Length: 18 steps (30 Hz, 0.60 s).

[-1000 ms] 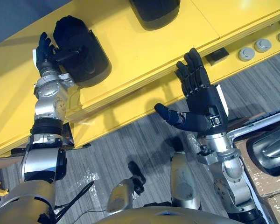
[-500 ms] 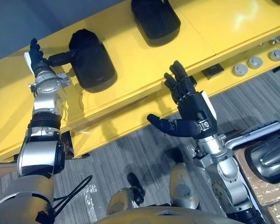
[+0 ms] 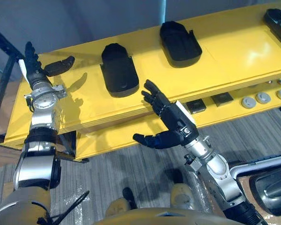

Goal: Walk over and take three plastic housings, then place them on the shelf

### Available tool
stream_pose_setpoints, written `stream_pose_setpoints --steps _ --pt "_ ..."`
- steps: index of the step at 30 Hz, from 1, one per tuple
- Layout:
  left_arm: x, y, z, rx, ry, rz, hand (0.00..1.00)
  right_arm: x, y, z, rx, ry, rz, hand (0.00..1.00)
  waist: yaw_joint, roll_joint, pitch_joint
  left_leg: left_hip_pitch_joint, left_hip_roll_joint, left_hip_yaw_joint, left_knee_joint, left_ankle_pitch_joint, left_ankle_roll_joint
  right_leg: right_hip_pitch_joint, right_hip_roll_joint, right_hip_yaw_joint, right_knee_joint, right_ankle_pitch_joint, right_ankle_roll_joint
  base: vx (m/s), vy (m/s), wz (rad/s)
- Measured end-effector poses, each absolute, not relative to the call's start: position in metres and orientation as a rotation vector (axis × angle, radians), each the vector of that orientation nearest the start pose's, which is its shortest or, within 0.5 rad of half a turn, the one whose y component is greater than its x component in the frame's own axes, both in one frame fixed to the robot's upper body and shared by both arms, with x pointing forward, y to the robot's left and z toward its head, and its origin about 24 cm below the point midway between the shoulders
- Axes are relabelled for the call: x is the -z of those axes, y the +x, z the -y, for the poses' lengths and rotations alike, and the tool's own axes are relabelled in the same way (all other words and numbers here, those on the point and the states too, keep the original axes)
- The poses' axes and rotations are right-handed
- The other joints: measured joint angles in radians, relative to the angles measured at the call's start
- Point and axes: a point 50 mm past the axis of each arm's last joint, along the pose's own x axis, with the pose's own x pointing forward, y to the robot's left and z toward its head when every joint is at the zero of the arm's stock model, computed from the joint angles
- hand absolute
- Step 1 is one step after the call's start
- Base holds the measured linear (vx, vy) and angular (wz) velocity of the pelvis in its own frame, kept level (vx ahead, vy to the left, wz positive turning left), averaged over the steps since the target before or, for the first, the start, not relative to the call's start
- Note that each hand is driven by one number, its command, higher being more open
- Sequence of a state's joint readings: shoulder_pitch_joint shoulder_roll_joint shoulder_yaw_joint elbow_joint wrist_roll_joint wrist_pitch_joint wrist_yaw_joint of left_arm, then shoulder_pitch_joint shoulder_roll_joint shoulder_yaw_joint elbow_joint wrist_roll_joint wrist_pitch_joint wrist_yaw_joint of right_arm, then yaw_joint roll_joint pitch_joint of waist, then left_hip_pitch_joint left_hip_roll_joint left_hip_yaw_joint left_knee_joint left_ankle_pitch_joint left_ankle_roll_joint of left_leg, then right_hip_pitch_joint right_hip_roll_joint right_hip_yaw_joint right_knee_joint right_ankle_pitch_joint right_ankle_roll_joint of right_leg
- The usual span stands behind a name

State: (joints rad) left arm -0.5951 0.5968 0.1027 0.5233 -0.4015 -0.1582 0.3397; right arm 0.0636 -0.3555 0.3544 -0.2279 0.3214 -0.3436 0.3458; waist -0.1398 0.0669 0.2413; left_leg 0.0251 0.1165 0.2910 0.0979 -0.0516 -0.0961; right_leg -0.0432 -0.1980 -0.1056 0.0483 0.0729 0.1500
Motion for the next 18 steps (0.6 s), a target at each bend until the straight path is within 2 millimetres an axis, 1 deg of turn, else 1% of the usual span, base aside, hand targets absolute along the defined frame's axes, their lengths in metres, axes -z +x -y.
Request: stream_pose_setpoints --steps 2,3,4,5,6,7,9,10,11,12,13,14,15,16,18 --pt "-0.190 0.313 -0.287 -0.450 -0.028 0.540 1.00 -0.088 0.210 0.104 -0.745 0.026 0.364 1.00 0.024 -0.001 -0.001 -0.001 -0.001 -0.029 0.001 0.000 0.000 0.017 -0.002 -0.025 0.000 0.000 0.000 -0.01 -0.007 0.26" --pt "-0.193 0.306 -0.281 -0.434 -0.050 0.585 1.00 -0.086 0.211 0.103 -0.746 0.026 0.356 1.00 0.032 -0.001 -0.004 -0.003 -0.002 -0.034 0.001 0.001 0.000 0.018 -0.003 -0.030 -0.001 -0.001 -0.001 -0.02 -0.008 0.30" --pt "-0.195 0.292 -0.274 -0.408 -0.099 0.664 1.00 -0.082 0.213 0.101 -0.749 0.027 0.341 1.00 0.043 -0.003 -0.015 -0.013 -0.002 -0.047 0.003 0.002 0.000 0.018 -0.004 -0.044 -0.002 -0.001 -0.001 -0.02 -0.010 0.26" --pt "-0.196 0.283 -0.269 -0.387 -0.136 0.707 1.00 -0.081 0.214 0.101 -0.744 0.028 0.335 1.00 0.054 -0.003 -0.018 -0.017 -0.002 -0.056 0.003 0.003 0.001 0.020 -0.004 -0.053 -0.003 -0.001 -0.001 -0.03 -0.017 0.34" --pt "-0.191 0.268 -0.264 -0.380 -0.177 0.749 1.00 -0.080 0.218 0.098 -0.739 -0.010 0.337 1.00 0.065 -0.004 -0.019 -0.018 -0.002 -0.071 0.004 0.005 0.000 0.030 -0.004 -0.066 -0.003 -0.001 -0.002 -0.05 -0.020 0.27" --pt "-0.188 0.263 -0.262 -0.380 -0.192 0.755 1.00 -0.080 0.219 0.097 -0.735 -0.027 0.338 1.00 0.071 -0.004 -0.019 -0.018 -0.002 -0.076 0.004 0.006 -0.001 0.032 -0.004 -0.070 -0.004 -0.002 -0.002 -0.05 -0.019 0.24" --pt "-0.177 0.252 -0.255 -0.379 -0.235 0.747 1.00 -0.081 0.225 0.093 -0.701 -0.048 0.350 1.00 0.095 -0.006 -0.020 -0.031 -0.002 -0.097 0.005 0.014 -0.001 0.035 -0.004 -0.092 -0.004 -0.003 -0.004 -0.07 -0.024 0.25" --pt "-0.175 0.249 -0.254 -0.381 -0.247 0.743 1.00 -0.082 0.226 0.091 -0.684 -0.052 0.357 1.00 0.101 -0.007 -0.020 -0.038 -0.002 -0.105 0.006 0.016 -0.001 0.034 -0.005 -0.099 -0.003 -0.003 -0.004 -0.09 -0.032 0.34" --pt "-0.169 0.244 -0.251 -0.387 -0.278 0.734 1.00 -0.083 0.231 0.088 -0.657 -0.035 0.362 1.00 0.111 -0.011 -0.019 -0.052 -0.002 -0.118 0.007 0.021 -0.003 0.028 -0.004 -0.111 -0.003 -0.004 -0.007 -0.09 -0.032 0.32" --pt "-0.165 0.238 -0.248 -0.392 -0.312 0.729 1.00 -0.083 0.236 0.085 -0.619 -0.054 0.372 1.00 0.115 -0.018 -0.016 -0.063 -0.002 -0.132 0.008 0.026 -0.004 0.026 -0.004 -0.124 -0.003 -0.002 -0.010 -0.09 -0.033 0.31" --pt "-0.163 0.234 -0.246 -0.393 -0.324 0.728 1.00 -0.083 0.238 0.083 -0.600 -0.061 0.374 1.00 0.115 -0.022 -0.015 -0.070 -0.002 -0.138 0.011 0.027 -0.004 0.026 -0.004 -0.132 -0.003 -0.002 -0.011 -0.08 -0.025 0.28" --pt "-0.160 0.226 -0.241 -0.389 -0.348 0.733 1.00 -0.084 0.242 0.081 -0.562 -0.059 0.378 1.00 0.118 -0.032 -0.009 -0.083 -0.001 -0.149 0.025 0.026 -0.004 0.026 -0.004 -0.141 -0.002 -0.005 -0.016 -0.07 -0.014 0.26" --pt "-0.160 0.221 -0.236 -0.369 -0.388 0.742 1.00 -0.085 0.246 0.080 -0.519 -0.048 0.383 1.00 0.126 -0.040 -0.002 -0.094 0.000 -0.157 0.035 0.026 -0.005 0.025 -0.004 -0.150 -0.001 -0.005 -0.018 -0.07 -0.008 0.24" --pt "-0.160 0.219 -0.231 -0.352 -0.403 0.745 1.00 -0.087 0.247 0.082 -0.476 -0.058 0.394 1.00 0.138 -0.044 0.005 -0.101 0.000 -0.162 0.042 0.025 -0.005 0.024 -0.005 -0.156 0.001 -0.005 -0.019 -0.06 -0.003 0.19" --pt "-0.161 0.213 -0.228 -0.337 -0.409 0.758 1.00 -0.091 0.253 0.081 -0.420 -0.079 0.419 1.00 0.143 -0.051 0.016 -0.121 0.000 -0.175 0.056 0.023 -0.008 0.018 -0.005 -0.166 0.002 -0.004 -0.020 -0.05 0.003 0.15"
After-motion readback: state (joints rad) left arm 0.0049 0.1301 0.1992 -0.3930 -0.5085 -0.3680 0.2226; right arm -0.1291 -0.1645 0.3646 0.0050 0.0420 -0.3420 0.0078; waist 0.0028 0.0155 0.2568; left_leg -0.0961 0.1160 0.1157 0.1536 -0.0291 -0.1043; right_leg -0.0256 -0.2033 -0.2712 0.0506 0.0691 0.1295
